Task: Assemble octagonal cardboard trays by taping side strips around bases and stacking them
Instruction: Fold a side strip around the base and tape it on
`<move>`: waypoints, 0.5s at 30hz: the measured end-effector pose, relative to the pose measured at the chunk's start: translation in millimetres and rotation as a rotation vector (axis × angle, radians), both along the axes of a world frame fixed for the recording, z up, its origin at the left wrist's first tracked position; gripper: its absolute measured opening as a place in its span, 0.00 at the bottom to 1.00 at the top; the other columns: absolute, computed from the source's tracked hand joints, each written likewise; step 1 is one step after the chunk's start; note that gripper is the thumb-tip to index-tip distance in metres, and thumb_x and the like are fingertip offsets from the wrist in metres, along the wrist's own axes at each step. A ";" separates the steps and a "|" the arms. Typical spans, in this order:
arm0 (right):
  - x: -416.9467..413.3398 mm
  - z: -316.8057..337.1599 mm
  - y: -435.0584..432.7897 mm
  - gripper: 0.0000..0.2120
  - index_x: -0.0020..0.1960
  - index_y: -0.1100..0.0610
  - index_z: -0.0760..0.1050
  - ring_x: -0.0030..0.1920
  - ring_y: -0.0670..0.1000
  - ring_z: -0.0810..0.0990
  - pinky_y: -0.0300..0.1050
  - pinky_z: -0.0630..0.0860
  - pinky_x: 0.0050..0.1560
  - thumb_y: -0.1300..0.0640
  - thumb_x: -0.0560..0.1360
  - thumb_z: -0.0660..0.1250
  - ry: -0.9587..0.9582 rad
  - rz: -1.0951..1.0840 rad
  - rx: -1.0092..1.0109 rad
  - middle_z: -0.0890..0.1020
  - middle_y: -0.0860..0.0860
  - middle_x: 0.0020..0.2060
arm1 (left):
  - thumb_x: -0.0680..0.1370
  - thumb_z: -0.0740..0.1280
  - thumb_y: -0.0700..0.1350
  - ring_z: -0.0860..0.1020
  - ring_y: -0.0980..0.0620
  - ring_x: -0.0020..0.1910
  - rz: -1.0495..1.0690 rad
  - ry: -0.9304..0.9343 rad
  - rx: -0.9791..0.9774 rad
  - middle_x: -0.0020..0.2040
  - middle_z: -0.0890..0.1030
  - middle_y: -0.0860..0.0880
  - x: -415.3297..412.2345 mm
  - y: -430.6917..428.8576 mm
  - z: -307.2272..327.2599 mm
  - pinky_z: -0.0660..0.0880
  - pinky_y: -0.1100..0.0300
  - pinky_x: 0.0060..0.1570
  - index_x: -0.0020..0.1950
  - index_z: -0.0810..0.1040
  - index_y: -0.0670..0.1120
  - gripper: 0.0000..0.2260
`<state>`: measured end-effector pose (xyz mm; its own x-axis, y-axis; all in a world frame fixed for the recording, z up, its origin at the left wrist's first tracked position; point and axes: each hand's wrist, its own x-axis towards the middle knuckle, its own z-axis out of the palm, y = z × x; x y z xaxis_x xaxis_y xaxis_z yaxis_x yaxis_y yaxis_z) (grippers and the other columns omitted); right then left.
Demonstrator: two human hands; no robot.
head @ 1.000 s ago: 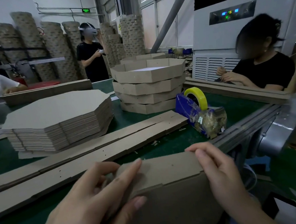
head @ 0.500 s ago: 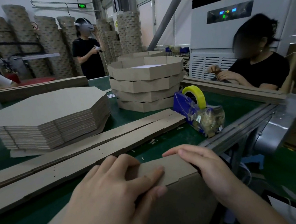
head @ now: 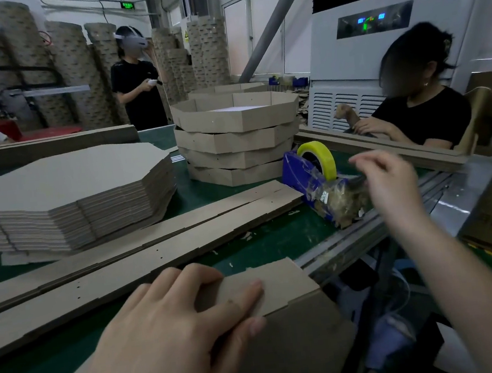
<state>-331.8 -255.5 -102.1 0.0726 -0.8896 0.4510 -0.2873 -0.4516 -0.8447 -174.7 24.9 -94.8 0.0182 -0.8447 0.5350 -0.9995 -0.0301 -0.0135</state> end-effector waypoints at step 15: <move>-7.2 -10.1 -104.5 0.11 0.30 0.54 0.84 0.20 0.42 0.63 0.32 0.60 0.28 0.58 0.70 0.71 -0.179 0.176 0.812 0.82 0.45 0.30 | 0.75 0.56 0.61 0.80 0.51 0.36 -0.036 -0.008 -0.031 0.44 0.81 0.53 -0.4 -3.1 -2.1 0.72 0.62 0.34 0.53 0.82 0.65 0.16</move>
